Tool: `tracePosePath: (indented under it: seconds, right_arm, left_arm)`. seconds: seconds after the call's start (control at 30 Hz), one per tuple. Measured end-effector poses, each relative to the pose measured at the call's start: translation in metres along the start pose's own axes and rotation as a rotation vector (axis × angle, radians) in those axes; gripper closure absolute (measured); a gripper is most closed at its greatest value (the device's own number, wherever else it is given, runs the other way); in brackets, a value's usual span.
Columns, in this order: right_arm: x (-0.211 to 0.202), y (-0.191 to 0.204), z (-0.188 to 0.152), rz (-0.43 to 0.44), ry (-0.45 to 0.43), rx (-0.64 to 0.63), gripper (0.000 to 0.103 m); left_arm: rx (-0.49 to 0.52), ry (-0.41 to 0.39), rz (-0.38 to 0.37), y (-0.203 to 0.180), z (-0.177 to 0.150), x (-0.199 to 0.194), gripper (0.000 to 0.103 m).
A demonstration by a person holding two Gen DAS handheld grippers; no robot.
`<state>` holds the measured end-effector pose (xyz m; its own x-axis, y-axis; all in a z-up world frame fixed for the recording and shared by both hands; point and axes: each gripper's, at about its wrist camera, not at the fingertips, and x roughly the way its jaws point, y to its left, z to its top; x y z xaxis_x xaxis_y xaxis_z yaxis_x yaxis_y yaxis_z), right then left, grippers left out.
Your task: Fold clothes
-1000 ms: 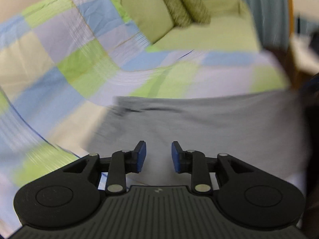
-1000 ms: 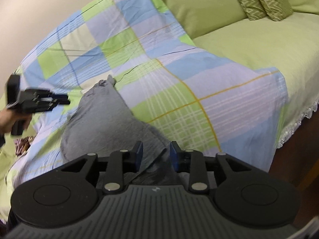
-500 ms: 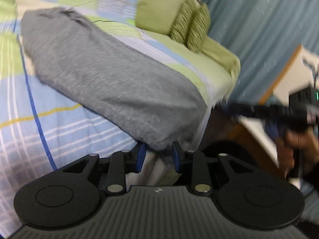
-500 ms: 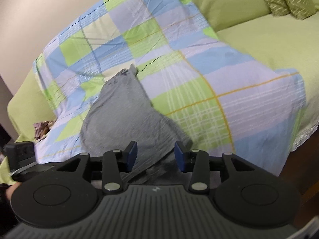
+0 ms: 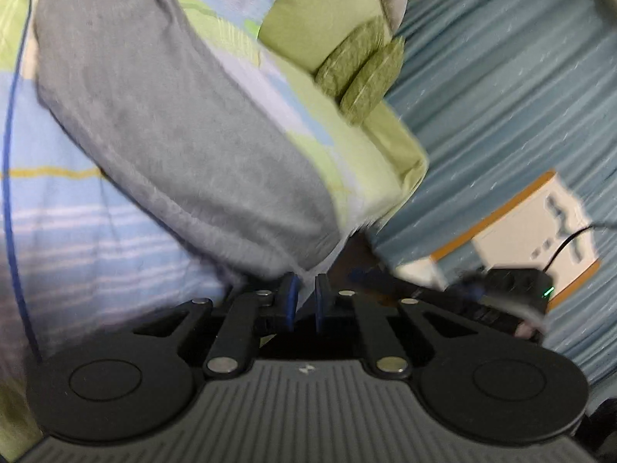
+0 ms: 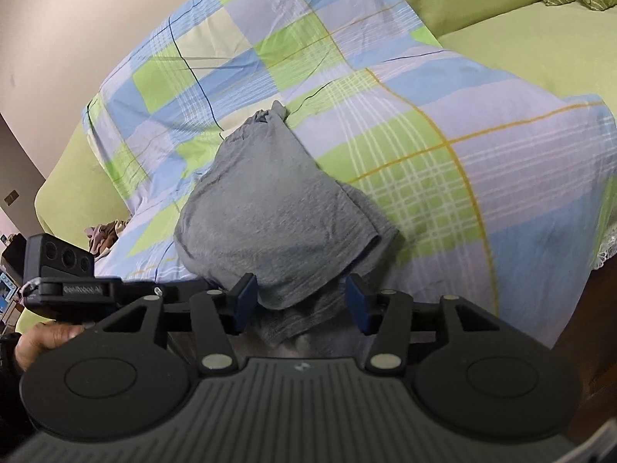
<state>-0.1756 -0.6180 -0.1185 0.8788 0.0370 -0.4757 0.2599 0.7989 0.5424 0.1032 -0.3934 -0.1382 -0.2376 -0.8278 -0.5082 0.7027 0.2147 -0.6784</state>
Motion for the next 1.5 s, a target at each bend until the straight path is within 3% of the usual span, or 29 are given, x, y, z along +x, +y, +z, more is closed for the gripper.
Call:
tracePosePath:
  seconds: [0.17, 0.2, 0.23, 0.27, 0.37, 0.47, 0.5, 0.53, 0.57, 0.73, 0.87, 1.07, 1.1, 1.17, 1.2, 1.33, 1.4, 1.47, 1.5]
  right_arm:
    - [-0.008, -0.003, 0.001, -0.019, -0.015, 0.004, 0.048]
    - [-0.009, -0.003, 0.001, -0.020, -0.016, 0.005, 0.048]
    - [-0.009, -0.004, 0.001, -0.020, -0.016, 0.007, 0.047]
    - [-0.008, -0.004, 0.001, -0.019, -0.014, 0.009, 0.047]
    - [-0.003, -0.002, 0.001, -0.004, 0.002, 0.003, 0.047]
    - [0.009, 0.008, -0.001, 0.022, 0.040, -0.029, 0.047]
    - [0.013, 0.011, -0.001, 0.027, 0.051, -0.038, 0.047]
    - [0.015, 0.013, -0.002, 0.030, 0.058, -0.045, 0.047]
    - [0.017, 0.014, -0.003, 0.030, 0.061, -0.048, 0.047]
    - [0.019, 0.019, -0.009, 0.025, 0.080, -0.069, 0.047]
    - [0.020, 0.050, -0.020, -0.052, 0.105, -0.346, 0.047]
    - [0.035, 0.087, -0.035, -0.112, 0.091, -0.625, 0.047]
    - [0.040, 0.092, -0.038, -0.123, 0.087, -0.671, 0.050]
    - [0.046, 0.097, -0.041, -0.141, 0.093, -0.715, 0.078]
    - [0.049, 0.100, -0.042, -0.154, 0.098, -0.739, 0.103]
    - [0.055, 0.108, -0.045, -0.242, 0.151, -0.836, 0.102]
    - [0.056, 0.111, -0.048, -0.265, 0.187, -0.854, 0.102]
    - [0.060, 0.113, -0.052, -0.280, 0.226, -0.878, 0.102]
    - [0.063, 0.114, -0.054, -0.285, 0.246, -0.891, 0.102]
  left_arm:
    - [-0.049, 0.016, 0.016, 0.008, -0.010, 0.002, 0.092]
    - [-0.065, 0.006, 0.008, 0.010, -0.012, -0.001, 0.081]
    - [-0.075, -0.003, 0.003, 0.011, -0.013, -0.004, 0.063]
    - [-0.091, -0.021, 0.007, 0.012, -0.015, -0.008, 0.058]
    - [-0.137, -0.071, 0.030, 0.019, -0.015, -0.019, 0.056]
    - [-0.180, -0.115, 0.008, 0.025, -0.015, -0.024, 0.061]
    - [-0.189, -0.129, -0.006, 0.027, -0.015, -0.025, 0.073]
    - [-0.193, -0.134, -0.018, 0.027, -0.014, -0.025, 0.094]
    - [-0.192, -0.133, -0.021, 0.026, -0.013, -0.023, 0.100]
    - [-0.263, -0.107, -0.098, 0.025, -0.011, -0.015, 0.103]
    - [-0.401, -0.092, -0.163, 0.034, -0.011, -0.012, 0.103]
    - [-0.448, -0.068, -0.221, 0.035, -0.009, -0.014, 0.103]
    - [-0.443, -0.067, -0.221, 0.035, -0.009, -0.014, 0.103]
    - [-0.411, -0.062, -0.199, 0.034, -0.008, -0.015, 0.103]
    - [-0.396, -0.060, -0.185, 0.034, -0.007, -0.016, 0.103]
    - [-0.208, -0.003, -0.047, 0.023, -0.006, -0.013, 0.103]
    - [-0.167, 0.016, -0.023, 0.021, -0.009, -0.012, 0.103]
    - [-0.160, 0.019, -0.024, 0.022, -0.012, -0.010, 0.096]
    - [-0.156, 0.016, -0.016, 0.021, -0.012, -0.009, 0.087]
